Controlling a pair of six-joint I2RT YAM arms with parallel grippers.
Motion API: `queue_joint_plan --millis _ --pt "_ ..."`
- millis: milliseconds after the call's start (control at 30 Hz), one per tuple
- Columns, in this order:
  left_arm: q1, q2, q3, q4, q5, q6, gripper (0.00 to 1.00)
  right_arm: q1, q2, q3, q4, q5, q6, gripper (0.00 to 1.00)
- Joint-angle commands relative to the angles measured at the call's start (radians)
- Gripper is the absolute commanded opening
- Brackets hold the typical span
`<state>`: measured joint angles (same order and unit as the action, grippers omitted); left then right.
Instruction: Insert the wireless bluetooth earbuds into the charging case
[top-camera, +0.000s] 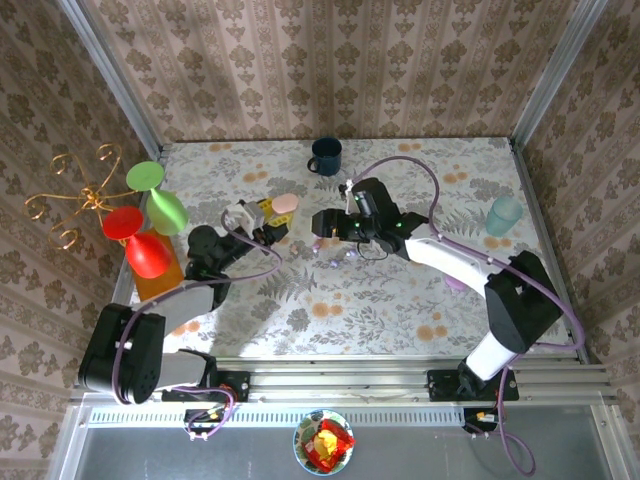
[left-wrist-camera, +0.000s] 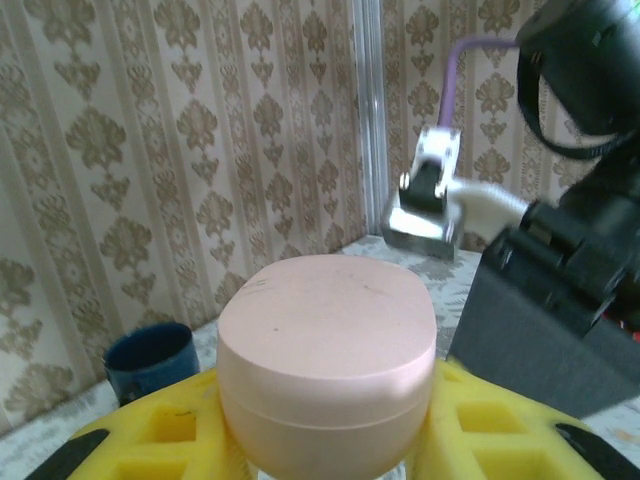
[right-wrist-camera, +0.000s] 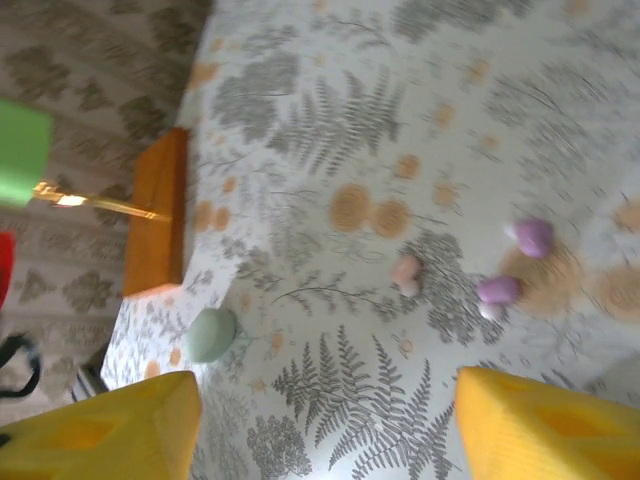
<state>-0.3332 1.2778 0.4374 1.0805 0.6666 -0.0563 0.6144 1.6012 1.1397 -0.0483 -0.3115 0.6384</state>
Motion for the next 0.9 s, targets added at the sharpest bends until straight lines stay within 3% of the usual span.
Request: queue_joint_plan --millis 0,167,500,867 --pt "0.009 -0.043 0.033 -0.100 0.082 -0.058 0.32 0.007 -0.088 -0.012 0.091 -0.102 -0.204 0.76" --pt "0.010 -0.077 0.043 -0.184 0.118 -0.066 0.32 0.008 -0.105 0.016 0.096 -0.157 -0.308 0.85" --pt "0.010 -0.069 0.048 -0.175 0.100 -0.094 0.32 0.039 -0.038 0.087 0.103 -0.160 -0.353 0.87" --pt "0.010 -0.047 0.035 -0.111 0.108 -0.116 0.32 0.056 -0.006 0.113 0.117 0.008 -0.388 0.87"
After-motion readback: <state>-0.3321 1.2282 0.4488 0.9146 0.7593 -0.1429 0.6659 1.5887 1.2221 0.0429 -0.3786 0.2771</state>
